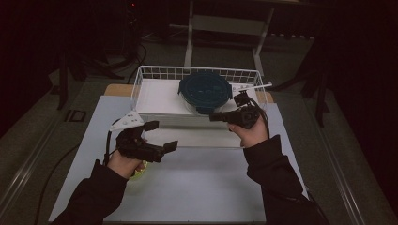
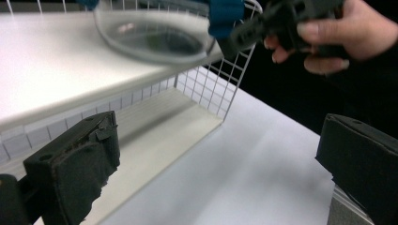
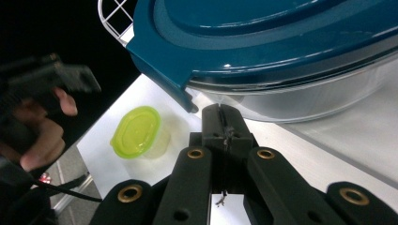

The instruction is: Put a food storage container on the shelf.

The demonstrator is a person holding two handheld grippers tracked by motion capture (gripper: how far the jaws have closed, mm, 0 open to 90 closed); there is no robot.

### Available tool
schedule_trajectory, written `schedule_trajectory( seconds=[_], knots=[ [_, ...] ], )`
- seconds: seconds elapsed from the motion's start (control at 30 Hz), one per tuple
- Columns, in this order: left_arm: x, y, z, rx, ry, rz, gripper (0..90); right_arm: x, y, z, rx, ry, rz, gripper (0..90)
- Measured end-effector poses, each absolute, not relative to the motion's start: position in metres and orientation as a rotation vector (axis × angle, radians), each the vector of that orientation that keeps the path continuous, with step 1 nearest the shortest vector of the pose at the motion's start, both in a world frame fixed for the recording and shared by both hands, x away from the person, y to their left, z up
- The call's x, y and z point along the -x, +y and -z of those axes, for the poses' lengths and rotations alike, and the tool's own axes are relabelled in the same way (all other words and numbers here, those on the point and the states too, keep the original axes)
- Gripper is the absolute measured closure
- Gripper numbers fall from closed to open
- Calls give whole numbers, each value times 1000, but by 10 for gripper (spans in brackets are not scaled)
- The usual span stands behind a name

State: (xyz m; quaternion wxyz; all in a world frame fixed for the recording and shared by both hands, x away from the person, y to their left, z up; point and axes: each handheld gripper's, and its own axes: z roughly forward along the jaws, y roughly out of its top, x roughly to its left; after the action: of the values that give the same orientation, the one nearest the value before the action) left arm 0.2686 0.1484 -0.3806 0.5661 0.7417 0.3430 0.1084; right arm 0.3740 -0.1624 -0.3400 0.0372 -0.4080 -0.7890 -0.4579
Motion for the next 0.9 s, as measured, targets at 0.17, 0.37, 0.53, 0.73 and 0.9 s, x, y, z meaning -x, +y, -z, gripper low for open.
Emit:
schedule_trajectory(
  seconds=[0.17,0.37,0.53,0.73,0.9],
  knots=[
    [-260,153,394,-1768,809,-239,0,-379,-159,339,1270,-2425,1412,900],
    [-253,163,402,-1758,832,-265,0,-384,-157,339,1289,-2416,1427,900],
    [-250,166,406,-1753,827,-276,0,-391,-157,339,1314,-2404,1433,900],
    [-247,164,409,-1754,820,-275,0,-396,-157,339,1327,-2395,1438,900],
    [-247,164,412,-1757,820,-266,0,-394,-157,340,1325,-2407,1441,899]
  ],
)
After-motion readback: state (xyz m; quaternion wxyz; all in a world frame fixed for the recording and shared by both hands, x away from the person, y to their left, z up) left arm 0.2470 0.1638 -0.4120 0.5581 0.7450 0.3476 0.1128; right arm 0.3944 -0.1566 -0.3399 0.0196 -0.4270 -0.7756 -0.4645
